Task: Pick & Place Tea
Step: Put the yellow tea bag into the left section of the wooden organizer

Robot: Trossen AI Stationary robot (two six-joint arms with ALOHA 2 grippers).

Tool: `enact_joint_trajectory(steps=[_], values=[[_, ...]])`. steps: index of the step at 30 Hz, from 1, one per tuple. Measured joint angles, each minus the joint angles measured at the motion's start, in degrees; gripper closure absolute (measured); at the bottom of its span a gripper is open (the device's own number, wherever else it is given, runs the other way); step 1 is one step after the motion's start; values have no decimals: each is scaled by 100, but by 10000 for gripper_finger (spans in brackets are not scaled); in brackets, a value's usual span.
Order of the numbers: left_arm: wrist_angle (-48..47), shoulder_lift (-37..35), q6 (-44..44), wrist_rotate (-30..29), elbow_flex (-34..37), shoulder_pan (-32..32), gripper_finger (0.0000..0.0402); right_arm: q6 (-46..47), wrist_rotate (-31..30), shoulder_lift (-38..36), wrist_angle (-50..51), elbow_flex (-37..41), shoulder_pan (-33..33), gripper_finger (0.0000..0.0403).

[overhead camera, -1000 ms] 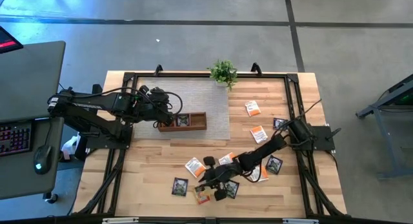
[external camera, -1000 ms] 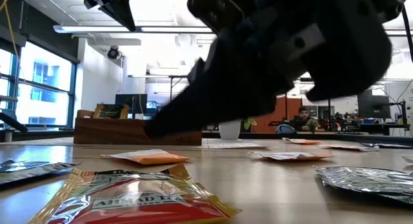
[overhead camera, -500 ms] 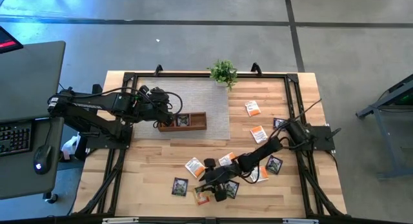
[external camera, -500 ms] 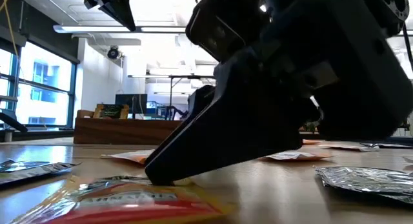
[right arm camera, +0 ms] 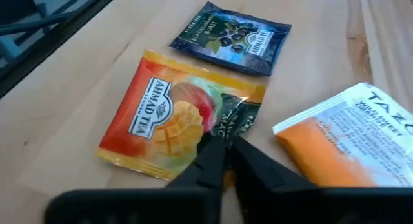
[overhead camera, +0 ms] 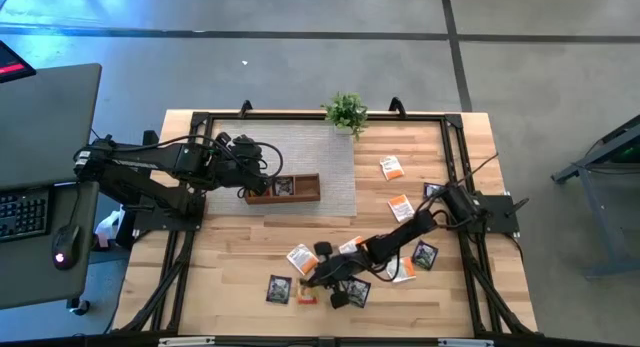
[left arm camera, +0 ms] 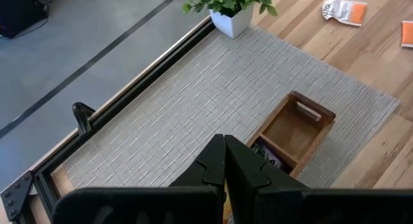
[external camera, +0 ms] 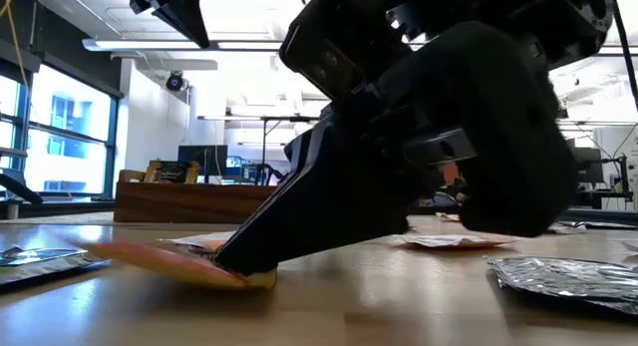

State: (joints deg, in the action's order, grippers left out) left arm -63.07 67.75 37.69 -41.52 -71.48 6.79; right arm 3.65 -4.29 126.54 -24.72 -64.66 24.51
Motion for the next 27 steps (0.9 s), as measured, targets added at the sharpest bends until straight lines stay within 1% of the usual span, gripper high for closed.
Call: enact_joint_trajectory(steps=[2,5,7,10,12,13,15,18,20,21,23,25,26,27], values=[[0,0,0,0,0,0,402,-11,96,0,-2,2,-62,393],[-2,0,0,-2,0,0,402,-14,283,-36,-83,11,-132,383],[-2,0,-2,-2,0,0,402,-122,340,-103,-112,23,-168,388],[0,0,-2,-9,0,0,402,-351,320,-332,-86,50,-200,399],[0,0,-6,-11,0,0,402,-674,166,-523,-92,59,-231,394],[2,0,-15,-11,0,0,402,-900,-82,-664,-82,57,-243,392],[2,0,-16,-26,0,0,402,-1593,-806,-894,-84,34,-293,391],[2,0,-75,-74,0,0,402,-3009,-2072,-1013,-120,35,-470,399],[3,0,-173,-52,0,0,402,-3926,-2661,-1005,-358,47,-669,399],[6,0,-184,-54,0,0,402,-4289,-2816,-1007,-624,46,-801,398],[5,0,-199,-85,0,7,402,-4581,-2800,-1014,-1138,33,-1107,397],[9,0,-311,-137,0,13,402,-4634,-2466,-1014,-1500,33,-1452,400],[17,0,-351,-142,0,13,402,-4757,-2235,-1012,-1593,24,-1608,401],[32,0,-389,-144,0,13,402,-4930,-2128,-1009,-1605,-37,-1753,401]])
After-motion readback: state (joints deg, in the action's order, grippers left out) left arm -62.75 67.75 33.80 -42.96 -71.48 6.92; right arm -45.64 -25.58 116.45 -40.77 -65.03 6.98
